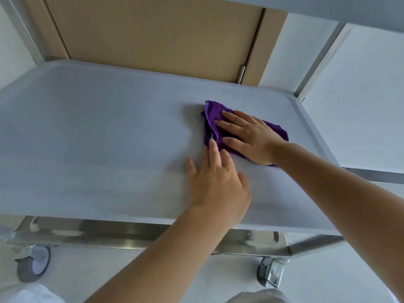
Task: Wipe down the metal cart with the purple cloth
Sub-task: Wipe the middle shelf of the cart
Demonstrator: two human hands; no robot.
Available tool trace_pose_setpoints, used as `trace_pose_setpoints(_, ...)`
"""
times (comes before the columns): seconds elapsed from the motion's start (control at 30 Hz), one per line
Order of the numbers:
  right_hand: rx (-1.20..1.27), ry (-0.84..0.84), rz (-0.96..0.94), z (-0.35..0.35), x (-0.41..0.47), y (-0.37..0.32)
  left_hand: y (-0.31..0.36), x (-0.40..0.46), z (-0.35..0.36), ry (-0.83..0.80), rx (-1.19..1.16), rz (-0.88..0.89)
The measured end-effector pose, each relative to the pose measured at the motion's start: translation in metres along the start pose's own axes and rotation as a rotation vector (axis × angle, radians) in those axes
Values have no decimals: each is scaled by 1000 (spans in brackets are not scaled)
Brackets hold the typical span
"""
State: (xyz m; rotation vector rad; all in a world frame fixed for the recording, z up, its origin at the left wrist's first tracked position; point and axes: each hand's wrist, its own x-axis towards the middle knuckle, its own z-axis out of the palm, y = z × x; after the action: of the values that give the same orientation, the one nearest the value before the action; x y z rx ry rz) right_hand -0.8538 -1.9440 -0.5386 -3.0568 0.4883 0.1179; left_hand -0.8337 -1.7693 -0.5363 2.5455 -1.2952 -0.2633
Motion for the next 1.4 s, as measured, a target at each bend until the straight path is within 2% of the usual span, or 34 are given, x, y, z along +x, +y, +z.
trace_pose_setpoints(0.3,26,55,134,-4,43,38,8,19,14,6,35,-23)
trace_pose_setpoints(0.43,10,99,249,-6,61,53,9,21,13,-8,30,-40)
trace_pose_setpoints(0.53,29,135,431,-6,72,62,8,22,14,-21,46,-38)
trace_pose_setpoints(0.7,128,156,872,-5,81,64,7,24,13,-65,73,-30)
trace_pose_setpoints(0.8,138,105,990,-5,77,57,7,26,13,-84,92,-33)
trace_pose_setpoints(0.87,116,81,938,-5,68,53,8,26,14,-80,92,-33)
trace_pose_setpoints(1.07,51,58,563,-4,21,35,5,26,15,-42,58,-11)
trace_pose_setpoints(1.4,28,-10,395,5,-76,-19,6,26,12,26,-51,-6)
